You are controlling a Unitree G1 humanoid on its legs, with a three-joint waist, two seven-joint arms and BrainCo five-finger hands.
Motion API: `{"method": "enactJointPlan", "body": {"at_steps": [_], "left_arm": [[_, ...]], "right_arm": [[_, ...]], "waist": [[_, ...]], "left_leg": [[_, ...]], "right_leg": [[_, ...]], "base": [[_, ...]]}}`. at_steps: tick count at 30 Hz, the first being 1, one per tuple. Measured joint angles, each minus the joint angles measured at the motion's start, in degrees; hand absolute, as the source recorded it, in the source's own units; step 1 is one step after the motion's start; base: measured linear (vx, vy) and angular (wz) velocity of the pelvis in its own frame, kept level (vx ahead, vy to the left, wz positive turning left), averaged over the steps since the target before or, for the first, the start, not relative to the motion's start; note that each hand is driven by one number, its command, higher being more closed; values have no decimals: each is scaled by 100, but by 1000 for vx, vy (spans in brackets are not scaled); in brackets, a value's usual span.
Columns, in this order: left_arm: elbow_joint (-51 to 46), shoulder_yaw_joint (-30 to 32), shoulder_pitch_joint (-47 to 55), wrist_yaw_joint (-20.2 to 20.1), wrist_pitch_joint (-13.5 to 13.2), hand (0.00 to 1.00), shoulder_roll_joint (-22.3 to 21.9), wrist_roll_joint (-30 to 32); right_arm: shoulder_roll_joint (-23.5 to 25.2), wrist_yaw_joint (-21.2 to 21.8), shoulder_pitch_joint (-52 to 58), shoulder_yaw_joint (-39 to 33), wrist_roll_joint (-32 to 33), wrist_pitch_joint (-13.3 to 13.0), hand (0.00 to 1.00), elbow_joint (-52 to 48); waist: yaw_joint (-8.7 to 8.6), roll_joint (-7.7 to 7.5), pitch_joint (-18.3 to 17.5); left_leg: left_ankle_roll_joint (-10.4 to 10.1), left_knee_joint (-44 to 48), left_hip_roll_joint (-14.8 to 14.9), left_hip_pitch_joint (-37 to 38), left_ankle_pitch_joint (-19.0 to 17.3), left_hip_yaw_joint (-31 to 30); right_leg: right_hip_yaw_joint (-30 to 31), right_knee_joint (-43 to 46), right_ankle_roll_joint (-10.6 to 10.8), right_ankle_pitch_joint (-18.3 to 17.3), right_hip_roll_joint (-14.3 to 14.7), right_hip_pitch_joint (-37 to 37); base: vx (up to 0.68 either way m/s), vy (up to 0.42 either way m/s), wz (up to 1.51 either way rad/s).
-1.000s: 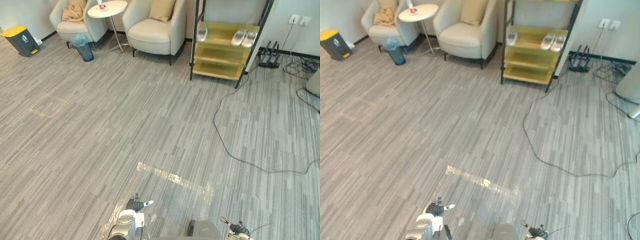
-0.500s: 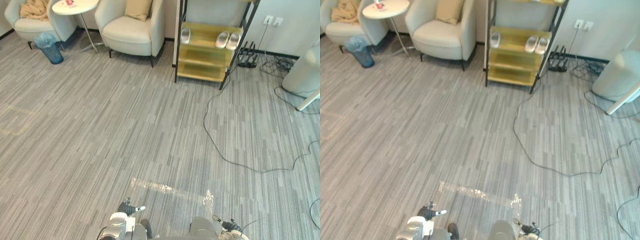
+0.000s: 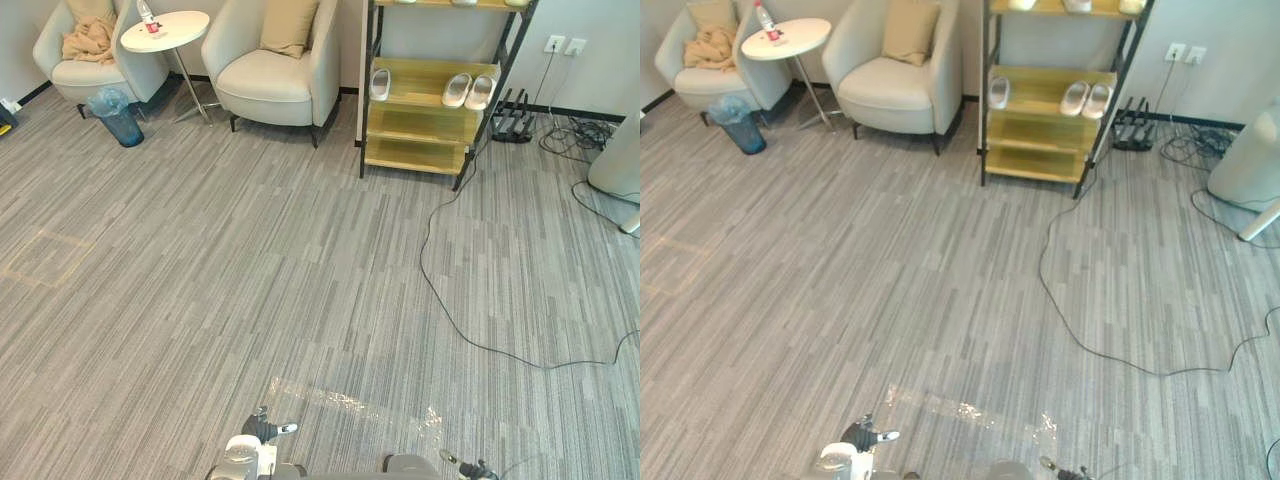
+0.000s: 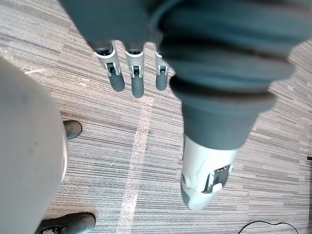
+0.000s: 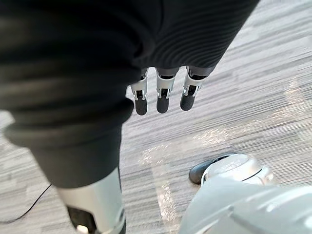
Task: Pick up cushions and gather them together orderly.
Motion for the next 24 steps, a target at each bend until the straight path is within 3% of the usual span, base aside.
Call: {"method": "enactJointPlan", "body": {"at_steps": [7, 9, 11, 14, 16, 24], "left_arm": [[-7, -172, -3, 0, -5, 0, 63, 5], [-32, -167, -81, -11, -5, 0, 114, 0], [-124, -161, -87, 3, -4, 0, 131, -9], [-126, -163, -81, 35, -8, 0, 97, -63], [-123, -174, -68, 24, -5, 0, -67, -122], [-119, -384, 5, 30, -3, 0, 72, -124]], "right_arm": [[145, -2, 27, -26, 60, -7, 0, 8], [211, -2, -2, -97, 66, -10, 0, 6], [205, -9, -4, -97, 66, -11, 0, -5], [155, -66, -6, -108, 65, -10, 0, -28], [156, -77, 91, -339, 65, 14, 0, -32], [226, -80, 439, -441, 118, 81, 0, -32]], "waist": [[4, -81, -15], [39, -213, 78], [111, -242, 94], [118, -200, 104], [59, 34, 56], [55, -65, -99]], "left_leg": [[3, 28, -145, -80, 1, -137], [0, 567, -148, -372, -1, -125], [-4, 864, -163, -538, -4, -148], [3, 879, -103, -608, -109, -299], [-67, 502, 105, -443, -448, -447], [-90, 37, -22, -225, -336, -364]], "right_leg": [[-6, -295, 65, 170, -121, 91], [70, -212, 64, 168, -181, -20], [214, -102, 61, 165, -178, -143], [490, -52, 43, 90, -71, -363], [611, -31, 30, 109, 176, -513], [777, -54, 79, 199, 109, -508]], "base": [[-27, 53, 4], [-123, 10, -3], [-143, -12, -29], [-140, -24, -45], [-159, 25, -27], [-38, 23, -10]]}}
